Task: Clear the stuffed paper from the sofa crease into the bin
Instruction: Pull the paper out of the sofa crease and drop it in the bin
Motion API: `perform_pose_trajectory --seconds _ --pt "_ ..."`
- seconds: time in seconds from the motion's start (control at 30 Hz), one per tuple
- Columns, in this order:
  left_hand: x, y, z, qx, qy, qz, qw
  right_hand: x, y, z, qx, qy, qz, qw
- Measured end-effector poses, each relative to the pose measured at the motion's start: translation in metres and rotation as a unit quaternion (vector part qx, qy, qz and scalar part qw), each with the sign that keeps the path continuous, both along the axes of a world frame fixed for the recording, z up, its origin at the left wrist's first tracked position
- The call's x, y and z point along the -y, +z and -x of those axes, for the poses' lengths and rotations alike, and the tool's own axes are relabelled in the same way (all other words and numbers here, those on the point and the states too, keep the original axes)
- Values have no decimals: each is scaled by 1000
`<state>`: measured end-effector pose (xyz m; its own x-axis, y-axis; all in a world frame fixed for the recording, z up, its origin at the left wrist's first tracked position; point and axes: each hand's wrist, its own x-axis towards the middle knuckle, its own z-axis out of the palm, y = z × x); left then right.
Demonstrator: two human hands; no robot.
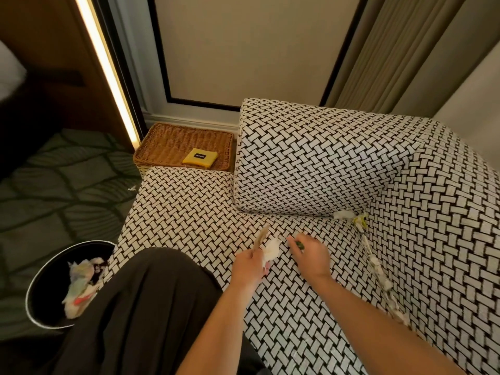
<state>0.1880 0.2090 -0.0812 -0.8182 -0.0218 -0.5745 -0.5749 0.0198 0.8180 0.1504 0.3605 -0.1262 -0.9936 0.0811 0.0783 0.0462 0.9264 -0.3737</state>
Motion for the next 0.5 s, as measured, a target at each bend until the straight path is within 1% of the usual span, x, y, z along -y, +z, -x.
perform_pose_trajectory --seconds 0.07,0.1,0.17,0.23,0.33,0.43,0.5 --pt "7 17 -3 -2 22 -29 999 11 7 -3 19 -5 40 999" --pt "13 28 -5 -8 28 -38 999 18 10 -2 24 -5 80 997" --pt "28 51 -5 -40 38 -44 998 37 21 2 23 -3 198 980" --pt "49 74 -7 -77 45 -36 995 62 39 5 14 4 309 951" --pt "89 99 -10 -114 40 -2 993 105 75 5 19 10 413 911" --pt "133 108 -16 -152 27 71 985 150 101 5 58 20 487 871" --pt "165 109 -21 -162 33 119 979 182 114 4 97 26 527 844"
